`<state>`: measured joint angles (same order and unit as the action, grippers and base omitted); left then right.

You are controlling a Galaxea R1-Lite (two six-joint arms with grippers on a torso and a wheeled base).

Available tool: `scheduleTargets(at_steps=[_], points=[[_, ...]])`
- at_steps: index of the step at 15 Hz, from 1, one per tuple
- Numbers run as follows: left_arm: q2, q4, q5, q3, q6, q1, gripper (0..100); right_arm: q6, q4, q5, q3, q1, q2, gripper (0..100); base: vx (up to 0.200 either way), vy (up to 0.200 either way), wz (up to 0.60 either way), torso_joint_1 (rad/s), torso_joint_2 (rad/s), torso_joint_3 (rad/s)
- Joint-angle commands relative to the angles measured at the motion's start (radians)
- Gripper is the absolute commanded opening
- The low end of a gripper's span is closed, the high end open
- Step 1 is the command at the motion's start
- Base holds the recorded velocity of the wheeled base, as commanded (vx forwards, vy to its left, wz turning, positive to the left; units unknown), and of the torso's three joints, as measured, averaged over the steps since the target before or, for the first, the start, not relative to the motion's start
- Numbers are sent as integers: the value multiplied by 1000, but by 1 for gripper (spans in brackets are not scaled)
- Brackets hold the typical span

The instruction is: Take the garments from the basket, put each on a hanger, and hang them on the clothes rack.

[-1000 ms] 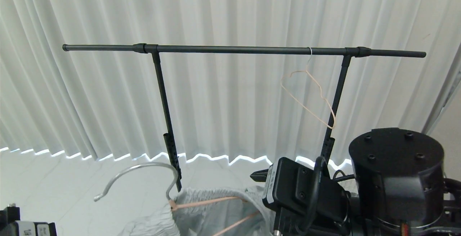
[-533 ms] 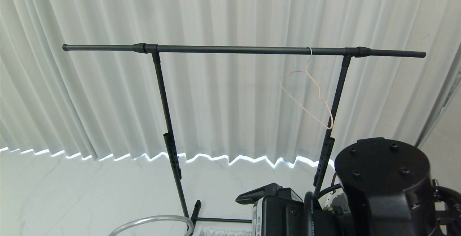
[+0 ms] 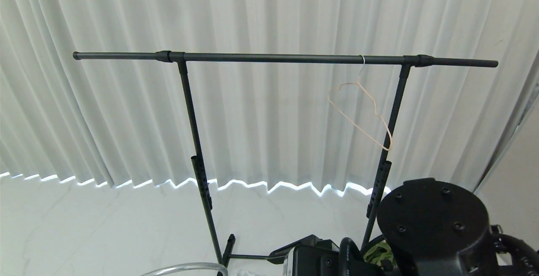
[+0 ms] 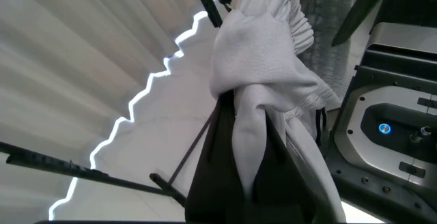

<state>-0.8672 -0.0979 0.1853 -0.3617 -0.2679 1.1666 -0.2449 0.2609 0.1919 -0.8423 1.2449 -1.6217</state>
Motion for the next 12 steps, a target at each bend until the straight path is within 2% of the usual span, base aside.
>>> scheduleTargets(at_steps=[1, 10, 11, 12], points=[[1, 0, 0, 0, -1, 2, 0, 9, 1, -2, 2, 1, -12, 0, 0, 0, 0, 0, 0, 0], [1, 0, 0, 0, -4, 2, 0, -8, 6, -12, 0, -10, -15, 0, 0, 0, 0, 0, 0, 0], [-1, -2, 0, 0, -10, 2, 100, -39, 6, -12, 2, -12, -9, 0, 0, 0, 0, 0, 0, 0], [-1, 0, 0, 0, -10, 1, 100, -73, 6, -12, 2, -15, 2, 0, 0, 0, 0, 0, 0, 0]])
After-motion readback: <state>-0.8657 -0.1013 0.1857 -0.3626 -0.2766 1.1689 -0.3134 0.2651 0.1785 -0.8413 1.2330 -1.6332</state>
